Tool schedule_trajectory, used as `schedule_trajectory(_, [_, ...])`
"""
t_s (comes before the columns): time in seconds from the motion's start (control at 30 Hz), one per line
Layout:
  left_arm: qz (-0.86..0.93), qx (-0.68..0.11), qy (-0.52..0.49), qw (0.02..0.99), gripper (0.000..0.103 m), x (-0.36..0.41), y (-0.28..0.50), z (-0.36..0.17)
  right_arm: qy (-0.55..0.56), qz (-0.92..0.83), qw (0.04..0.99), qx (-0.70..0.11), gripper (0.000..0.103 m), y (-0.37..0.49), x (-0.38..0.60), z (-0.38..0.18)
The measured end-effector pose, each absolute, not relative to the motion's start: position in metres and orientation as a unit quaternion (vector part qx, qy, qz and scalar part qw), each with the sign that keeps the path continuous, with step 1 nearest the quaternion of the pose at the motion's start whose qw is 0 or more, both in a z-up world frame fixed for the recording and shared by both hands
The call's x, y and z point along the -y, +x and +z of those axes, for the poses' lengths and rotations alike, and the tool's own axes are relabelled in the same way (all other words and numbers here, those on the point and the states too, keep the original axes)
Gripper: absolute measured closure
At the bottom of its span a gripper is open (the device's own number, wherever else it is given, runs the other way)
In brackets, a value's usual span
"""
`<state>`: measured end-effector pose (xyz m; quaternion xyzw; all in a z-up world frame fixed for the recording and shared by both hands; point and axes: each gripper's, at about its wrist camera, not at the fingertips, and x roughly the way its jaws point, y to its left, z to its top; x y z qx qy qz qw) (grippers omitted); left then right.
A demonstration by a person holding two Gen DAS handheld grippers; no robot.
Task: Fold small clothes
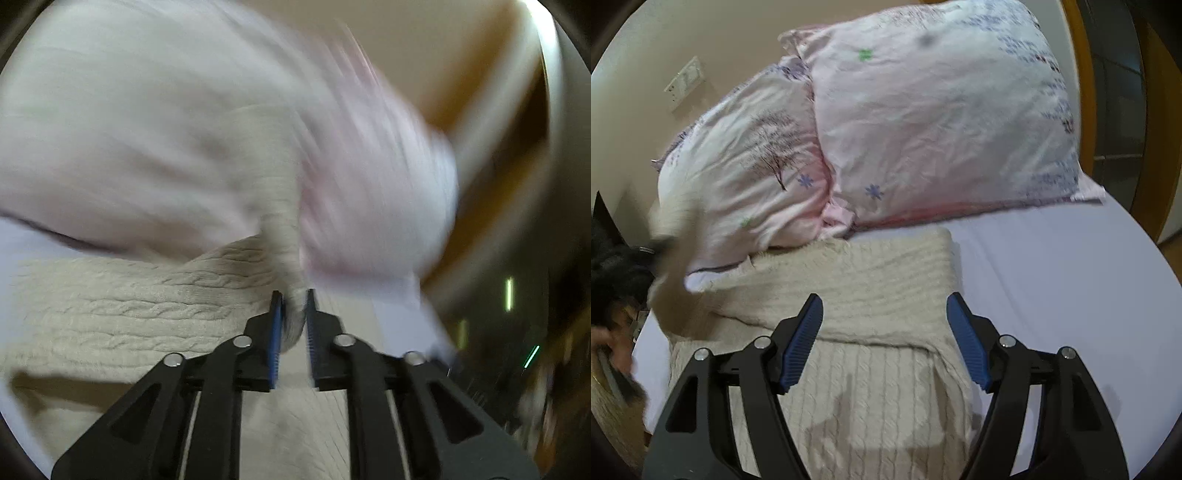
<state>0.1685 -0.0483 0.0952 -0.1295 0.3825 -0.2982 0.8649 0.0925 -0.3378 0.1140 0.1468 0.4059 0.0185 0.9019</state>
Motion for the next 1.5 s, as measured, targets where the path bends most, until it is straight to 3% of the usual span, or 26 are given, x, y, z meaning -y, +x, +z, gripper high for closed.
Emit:
schedule_trajectory(0.07, [-0.316, -0.437, -0.076, 0.839, 0.089, 0.098, 0.163, 0.068, 0.149, 0.018, 0.897, -0.415, 0.034, 0.081, 0.343, 0.113])
schedule_trajectory(0.2, [-0.33, -0.414, -0.067, 0.846, 0.089, 0.082, 0.125, 0.075, 0.14, 0.025, 0.901, -0.41, 0.027, 0.045, 0.35, 0.12])
schedule_trajectory(0.23, [-0.325, -0.402, -0.071, 0.853, 0.082, 0.062, 0.111, 0.083, 0.147, 0.035, 0.898, -0.413, 0.025, 0.035, 0.352, 0.121])
schedule_trajectory(0.27, [-0.321, -0.396, -0.078, 0.857, 0.061, 0.043, 0.105, 0.089, 0.162, 0.057, 0.891, -0.42, 0.025, 0.022, 0.355, 0.12])
schedule_trajectory(0.33, [-0.306, -0.378, -0.105, 0.867, 0.038, -0.008, 0.069, 0.1, 0.195, 0.093, 0.876, -0.432, 0.025, 0.002, 0.356, 0.118])
schedule_trajectory(0.57, [-0.268, -0.387, -0.195, 0.861, 0.036, -0.153, -0.046, 0.082, 0.274, 0.233, 0.797, -0.486, 0.025, -0.095, 0.365, 0.093])
schedule_trajectory(0.63, [-0.259, -0.396, -0.222, 0.852, 0.036, -0.175, -0.069, 0.069, 0.287, 0.222, 0.775, -0.517, 0.034, -0.117, 0.369, 0.078])
schedule_trajectory(0.77, [-0.254, -0.415, -0.288, 0.825, 0.036, -0.2, -0.099, 0.031, 0.369, 0.196, 0.722, -0.552, 0.042, -0.135, 0.381, 0.033])
schedule_trajectory(0.97, [-0.288, -0.447, -0.324, 0.782, 0.036, -0.172, -0.093, -0.02, 0.45, 0.247, 0.677, -0.528, 0.06, -0.129, 0.375, -0.003])
schedule_trajectory(1.0, [-0.297, -0.446, -0.332, 0.776, 0.036, -0.166, -0.09, -0.025, 0.461, 0.261, 0.668, -0.523, 0.069, -0.127, 0.371, -0.008])
schedule_trajectory(1.03, [-0.301, -0.446, -0.337, 0.773, 0.037, -0.163, -0.089, -0.029, 0.467, 0.267, 0.662, -0.522, 0.081, -0.124, 0.369, -0.012])
schedule_trajectory(1.1, [-0.307, -0.443, -0.356, 0.763, 0.041, -0.158, -0.085, -0.037, 0.475, 0.284, 0.651, -0.519, 0.095, -0.121, 0.363, -0.017])
schedule_trajectory(1.13, [-0.309, -0.442, -0.366, 0.759, 0.052, -0.158, -0.085, -0.041, 0.472, 0.286, 0.654, -0.518, 0.095, -0.119, 0.362, -0.015])
schedule_trajectory(1.23, [-0.307, -0.445, -0.382, 0.749, 0.096, -0.156, -0.083, -0.045, 0.449, 0.303, 0.675, -0.501, 0.096, -0.115, 0.358, 0.006])
schedule_trajectory(1.37, [-0.338, -0.411, -0.369, 0.762, 0.096, -0.154, -0.082, -0.007, 0.404, 0.327, 0.739, -0.43, 0.096, -0.088, 0.36, 0.072])
schedule_trajectory(1.5, [-0.35, -0.333, -0.299, 0.823, 0.096, -0.141, -0.028, 0.078, 0.36, 0.325, 0.805, -0.341, 0.096, -0.023, 0.363, 0.139])
